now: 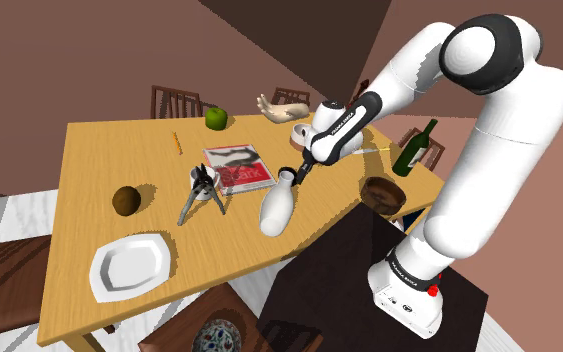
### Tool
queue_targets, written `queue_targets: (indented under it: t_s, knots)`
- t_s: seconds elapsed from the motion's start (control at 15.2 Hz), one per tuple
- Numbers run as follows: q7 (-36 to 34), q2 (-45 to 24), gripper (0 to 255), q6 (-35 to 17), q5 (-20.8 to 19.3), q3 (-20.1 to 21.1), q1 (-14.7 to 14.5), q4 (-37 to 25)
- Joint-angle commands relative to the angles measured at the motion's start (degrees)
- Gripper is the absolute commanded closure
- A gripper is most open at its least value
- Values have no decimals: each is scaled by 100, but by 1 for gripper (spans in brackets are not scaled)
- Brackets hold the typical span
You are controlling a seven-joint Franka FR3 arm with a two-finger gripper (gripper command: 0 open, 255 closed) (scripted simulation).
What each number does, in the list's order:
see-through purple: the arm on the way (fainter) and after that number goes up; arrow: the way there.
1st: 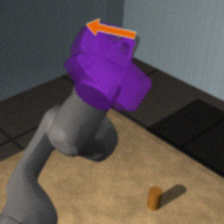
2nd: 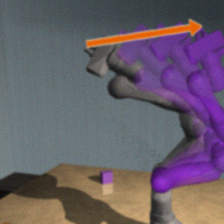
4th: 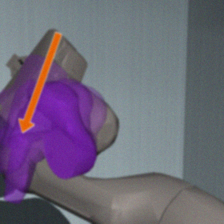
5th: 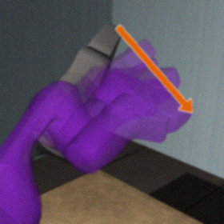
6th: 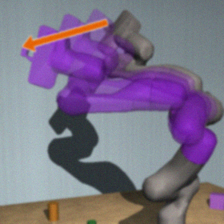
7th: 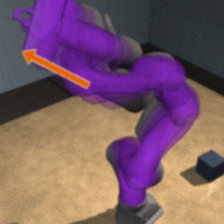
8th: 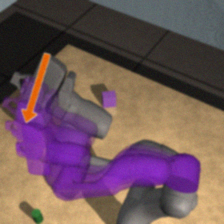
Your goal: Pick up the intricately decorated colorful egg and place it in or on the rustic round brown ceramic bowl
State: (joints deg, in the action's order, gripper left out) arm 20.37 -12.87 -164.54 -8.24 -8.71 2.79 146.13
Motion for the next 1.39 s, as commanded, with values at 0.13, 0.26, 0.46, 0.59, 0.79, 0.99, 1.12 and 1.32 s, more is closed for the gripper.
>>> queue_targets:
  t_s: [0.13,0.26,0.46,0.59,0.79,0.99,1.12,1.32]
  knots:
    - [-4,-135,0,-123,6,5,6,-15]
    - [-4,-135,0,-123,6,5,6,-15]
    - [-4,-134,0,-122,6,5,6,-15]
    - [-4,-134,255,-122,6,5,6,-15]
    - [-4,-134,255,-122,6,5,6,-15]
    - [-4,-134,255,-122,6,5,6,-15]
    - [-4,-134,255,-122,6,5,6,-15]
    - [-71,-259,0,487,18,23,-69,-460]
